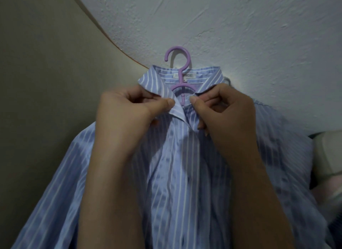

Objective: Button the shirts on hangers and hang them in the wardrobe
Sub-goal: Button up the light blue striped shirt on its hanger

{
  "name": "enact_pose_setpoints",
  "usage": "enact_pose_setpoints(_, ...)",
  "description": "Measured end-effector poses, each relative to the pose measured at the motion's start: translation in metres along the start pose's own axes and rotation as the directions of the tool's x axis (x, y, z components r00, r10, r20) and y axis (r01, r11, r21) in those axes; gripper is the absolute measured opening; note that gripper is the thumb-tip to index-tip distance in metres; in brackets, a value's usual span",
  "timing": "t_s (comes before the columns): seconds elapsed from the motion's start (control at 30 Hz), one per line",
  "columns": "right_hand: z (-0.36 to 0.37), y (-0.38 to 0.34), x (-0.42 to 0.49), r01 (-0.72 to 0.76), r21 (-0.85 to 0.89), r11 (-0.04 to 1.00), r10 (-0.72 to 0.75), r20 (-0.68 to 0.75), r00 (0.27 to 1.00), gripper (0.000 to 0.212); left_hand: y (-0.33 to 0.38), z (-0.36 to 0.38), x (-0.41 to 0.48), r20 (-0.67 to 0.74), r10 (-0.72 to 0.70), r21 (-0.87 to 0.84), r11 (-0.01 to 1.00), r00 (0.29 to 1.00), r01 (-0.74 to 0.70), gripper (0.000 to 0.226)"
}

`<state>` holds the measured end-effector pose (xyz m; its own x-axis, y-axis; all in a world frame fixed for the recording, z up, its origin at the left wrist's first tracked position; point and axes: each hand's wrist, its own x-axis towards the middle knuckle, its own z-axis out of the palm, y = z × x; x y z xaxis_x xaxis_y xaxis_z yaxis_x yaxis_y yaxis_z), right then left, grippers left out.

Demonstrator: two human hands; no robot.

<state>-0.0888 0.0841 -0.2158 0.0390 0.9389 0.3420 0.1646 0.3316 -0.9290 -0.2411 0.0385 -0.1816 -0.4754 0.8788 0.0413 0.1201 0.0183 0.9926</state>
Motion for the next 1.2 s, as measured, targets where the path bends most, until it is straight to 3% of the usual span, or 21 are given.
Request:
enact_pose_setpoints(0.1, -0.002, -0.003, -0.001, -0.013, 0.045, 0.999, 0.013, 0.005, 1.000, 0.016, 0.004, -0.002, -0.001, -0.029, 0.065, 0.039, 0.997, 0.997, -0.064, 0.014)
enact_pose_setpoints(0.23, -0.004, -0.013, 0.000, -0.021, 0.168, 0.986, 0.019, 0.013, 1.000, 0.019, 0.002, 0.015, -0.005, 0.024, 0.140, 0.243, 0.960, 0.990, -0.141, 0.014)
enact_pose_setpoints(0.33, -0.010, -0.015, 0.001, -0.063, 0.227, 0.972, 0.045, 0.084, 0.995, 0.019, -0.001, 0.024, -0.005, 0.039, 0.162, 0.283, 0.945, 0.986, -0.166, 0.016)
enact_pose_setpoints(0.5, -0.009, -0.012, 0.000, -0.170, 0.159, 0.973, 0.126, 0.253, 0.959, 0.019, -0.011, 0.022, -0.001, 0.089, 0.117, 0.230, 0.964, 0.989, -0.135, 0.012)
enact_pose_setpoints(0.7, -0.009, -0.003, 0.002, -0.186, 0.086, 0.979, 0.169, 0.178, 0.970, 0.022, -0.009, 0.021, -0.001, 0.116, 0.055, 0.091, 0.994, 0.992, -0.065, 0.013)
enact_pose_setpoints(0.8, -0.005, 0.000, 0.002, -0.194, 0.055, 0.979, 0.182, 0.173, 0.968, 0.022, -0.009, 0.023, -0.002, 0.112, 0.065, 0.120, 0.990, 0.992, -0.078, 0.008)
enact_pose_setpoints(1.0, -0.004, 0.001, 0.003, -0.288, 0.168, 0.943, 0.257, 0.185, 0.949, 0.022, -0.011, 0.024, -0.001, 0.118, 0.108, 0.219, 0.967, 0.987, -0.132, 0.008)
enact_pose_setpoints(1.2, -0.004, -0.002, 0.003, -0.334, 0.255, 0.908, 0.280, 0.224, 0.934, 0.024, -0.002, 0.024, -0.007, 0.144, 0.005, 0.053, 0.999, 0.990, -0.013, 0.015)
